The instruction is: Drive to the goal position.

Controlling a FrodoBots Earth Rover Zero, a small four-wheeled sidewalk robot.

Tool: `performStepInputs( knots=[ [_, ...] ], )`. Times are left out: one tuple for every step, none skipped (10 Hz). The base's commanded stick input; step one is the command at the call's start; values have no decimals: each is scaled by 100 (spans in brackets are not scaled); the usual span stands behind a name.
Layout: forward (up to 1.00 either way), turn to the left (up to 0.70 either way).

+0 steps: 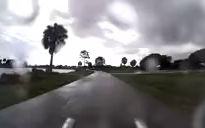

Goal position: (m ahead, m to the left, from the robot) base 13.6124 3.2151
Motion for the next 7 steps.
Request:
performStepInputs(
  knots=[
    [100, 0],
    [100, 0],
    [100, 0],
    [100, 0],
    [100, 0],
    [100, 0],
    [100, 0]
  ],
)
